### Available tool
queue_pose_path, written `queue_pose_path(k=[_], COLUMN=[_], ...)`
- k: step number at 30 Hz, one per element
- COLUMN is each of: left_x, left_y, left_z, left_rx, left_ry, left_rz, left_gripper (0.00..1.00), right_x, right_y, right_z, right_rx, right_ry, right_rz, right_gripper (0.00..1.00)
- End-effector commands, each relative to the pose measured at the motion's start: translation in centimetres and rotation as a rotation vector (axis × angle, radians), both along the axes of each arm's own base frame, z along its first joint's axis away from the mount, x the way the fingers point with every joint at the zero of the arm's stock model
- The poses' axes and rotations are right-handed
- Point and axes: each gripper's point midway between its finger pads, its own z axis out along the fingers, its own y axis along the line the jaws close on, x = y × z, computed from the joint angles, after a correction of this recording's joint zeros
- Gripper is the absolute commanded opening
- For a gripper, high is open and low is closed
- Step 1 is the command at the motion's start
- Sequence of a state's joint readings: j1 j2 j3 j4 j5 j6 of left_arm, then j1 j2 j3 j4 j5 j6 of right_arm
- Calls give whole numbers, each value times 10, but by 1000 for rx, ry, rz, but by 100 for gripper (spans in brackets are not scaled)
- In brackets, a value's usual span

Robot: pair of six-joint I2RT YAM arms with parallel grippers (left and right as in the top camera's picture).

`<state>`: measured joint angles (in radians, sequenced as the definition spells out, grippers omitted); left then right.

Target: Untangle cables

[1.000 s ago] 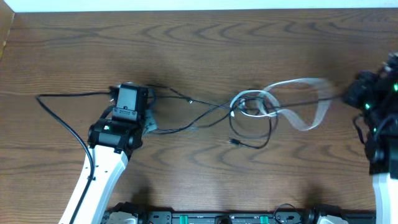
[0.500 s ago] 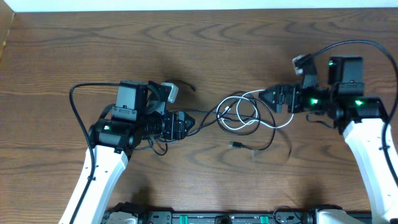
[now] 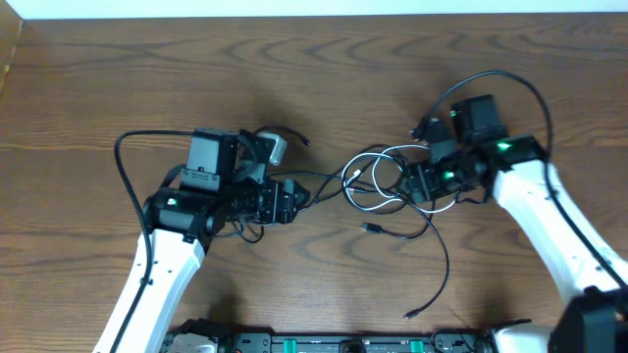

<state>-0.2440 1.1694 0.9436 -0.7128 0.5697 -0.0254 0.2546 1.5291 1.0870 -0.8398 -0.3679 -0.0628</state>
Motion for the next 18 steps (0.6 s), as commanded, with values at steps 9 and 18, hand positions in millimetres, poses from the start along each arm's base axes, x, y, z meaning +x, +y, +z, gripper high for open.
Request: queue_pose_path(k=[9,18], left_x=[-3,-5], left_y=[-8,-7], left_z=[3,2], left_rx=[4,6], left_ry=[-20,-12], left_rz=[-36,-37], left_gripper=[75,75], right_x=[7,27], right_y=[53,79], right_z=[-56,-82], right_rx=[-27,-2], right_ry=[23,-33], right_rz=[171,195], right_gripper=[59,46])
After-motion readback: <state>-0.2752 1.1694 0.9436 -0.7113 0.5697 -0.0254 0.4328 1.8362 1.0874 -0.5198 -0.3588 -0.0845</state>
